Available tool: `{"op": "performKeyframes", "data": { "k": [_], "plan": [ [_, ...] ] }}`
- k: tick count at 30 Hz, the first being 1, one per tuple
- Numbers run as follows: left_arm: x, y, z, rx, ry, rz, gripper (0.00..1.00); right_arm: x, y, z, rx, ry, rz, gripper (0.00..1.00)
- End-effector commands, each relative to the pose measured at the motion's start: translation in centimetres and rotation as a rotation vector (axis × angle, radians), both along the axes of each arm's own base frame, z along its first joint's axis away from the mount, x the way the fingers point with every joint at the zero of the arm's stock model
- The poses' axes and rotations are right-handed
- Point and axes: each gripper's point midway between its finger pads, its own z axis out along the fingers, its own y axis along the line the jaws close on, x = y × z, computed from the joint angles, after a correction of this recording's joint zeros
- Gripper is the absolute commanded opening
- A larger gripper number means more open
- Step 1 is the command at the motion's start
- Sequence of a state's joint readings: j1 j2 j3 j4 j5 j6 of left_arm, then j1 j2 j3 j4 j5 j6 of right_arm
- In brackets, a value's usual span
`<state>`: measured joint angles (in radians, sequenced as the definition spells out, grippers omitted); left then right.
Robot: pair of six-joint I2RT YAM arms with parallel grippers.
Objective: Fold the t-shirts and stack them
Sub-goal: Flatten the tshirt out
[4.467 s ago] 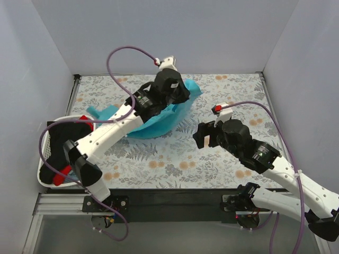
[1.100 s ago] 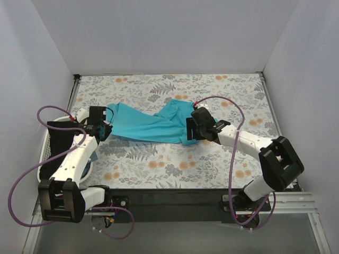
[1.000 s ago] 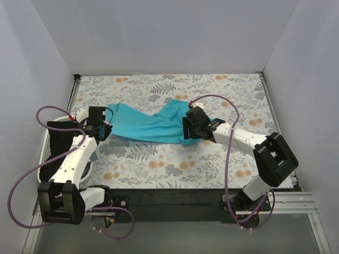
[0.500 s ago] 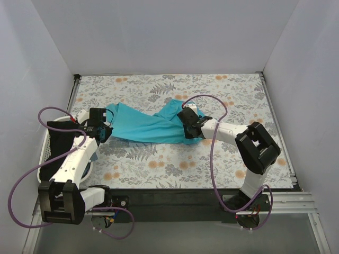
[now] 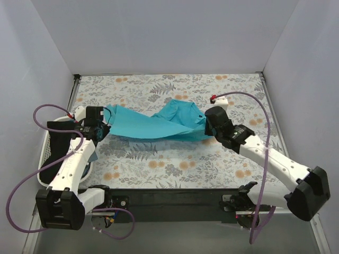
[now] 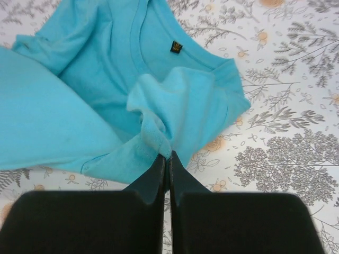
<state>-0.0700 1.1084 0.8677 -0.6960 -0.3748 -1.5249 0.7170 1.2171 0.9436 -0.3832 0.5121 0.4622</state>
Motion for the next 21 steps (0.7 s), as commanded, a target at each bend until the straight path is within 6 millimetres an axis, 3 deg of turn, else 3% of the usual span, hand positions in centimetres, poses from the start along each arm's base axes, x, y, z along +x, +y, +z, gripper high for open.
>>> {"op": "performKeyframes", "data": {
  "k": [1, 2, 3, 6, 7, 8, 9, 10, 11, 12, 13, 15, 17, 19, 20, 21],
  "plan": [
    [0.7, 0.7, 5.3, 0.045, -0.125, -0.012, 0.00, -1.1, -2.7, 3.5, 0.027, -0.066, -0.075, 0.01],
    [0.9, 0.7, 6.5, 0.058, -0.142, -0.031, 0.00, -1.4, -3.2, 5.4, 0.056, -0.108, -0.085, 0.01],
    [1.6, 0.5, 9.1, 0.054, -0.200, -0.047, 0.00, -1.5, -3.5, 6.7, 0.065, -0.134, -0.086, 0.01],
    [2.4, -0.3, 13.6, 0.043, -0.292, -0.099, 0.00, -1.5, -4.6, 13.5, 0.134, -0.275, -0.115, 0.01],
    [2.9, -0.6, 17.1, 0.034, -0.368, -0.109, 0.00, -1.5, -5.0, 15.2, 0.135, -0.311, -0.117, 0.01],
    [2.9, -0.8, 18.6, 0.022, -0.400, -0.117, 0.00, -1.8, -5.5, 19.1, 0.190, -0.384, -0.125, 0.01],
    [2.9, -1.4, 20.4, 0.000, -0.441, -0.142, 0.00, -2.1, -5.8, 20.9, 0.212, -0.417, -0.126, 0.01],
    [2.7, -1.8, 23.5, -0.014, -0.514, -0.156, 0.00, -2.5, -6.2, 22.6, 0.227, -0.450, -0.125, 0.01],
    [2.4, -2.0, 25.5, -0.022, -0.558, -0.165, 0.00, -3.5, -7.0, 26.1, 0.280, -0.514, -0.127, 0.01],
    [1.9, -2.2, 26.8, -0.029, -0.585, -0.175, 0.00, -4.1, -7.6, 27.6, 0.301, -0.544, -0.127, 0.01],
    [1.1, -2.6, 30.0, -0.040, -0.658, -0.198, 0.00, -4.7, -8.2, 29.2, 0.311, -0.579, -0.121, 0.01],
    [-0.2, -2.9, 32.4, -0.049, -0.708, -0.216, 0.00, -6.7, -9.8, 32.9, 0.365, -0.655, -0.114, 0.01],
    [-1.8, -3.3, 36.1, -0.061, -0.795, -0.243, 0.00, -8.1, -10.7, 34.8, 0.384, -0.702, -0.092, 0.01],
    [-2.7, -3.4, 37.9, -0.070, -0.834, -0.251, 0.00, -10.0, -11.9, 37.6, 0.432, -0.766, -0.073, 0.01],
    [-3.5, -3.6, 39.6, -0.075, -0.874, -0.261, 0.00, -10.5, -12.2, 38.4, 0.428, -0.785, -0.059, 0.01],
    [-3.5, -3.7, 40.0, -0.079, -0.879, -0.264, 0.00, -10.6, -12.0, 39.0, 0.429, -0.796, -0.043, 0.01]
  ]
}}
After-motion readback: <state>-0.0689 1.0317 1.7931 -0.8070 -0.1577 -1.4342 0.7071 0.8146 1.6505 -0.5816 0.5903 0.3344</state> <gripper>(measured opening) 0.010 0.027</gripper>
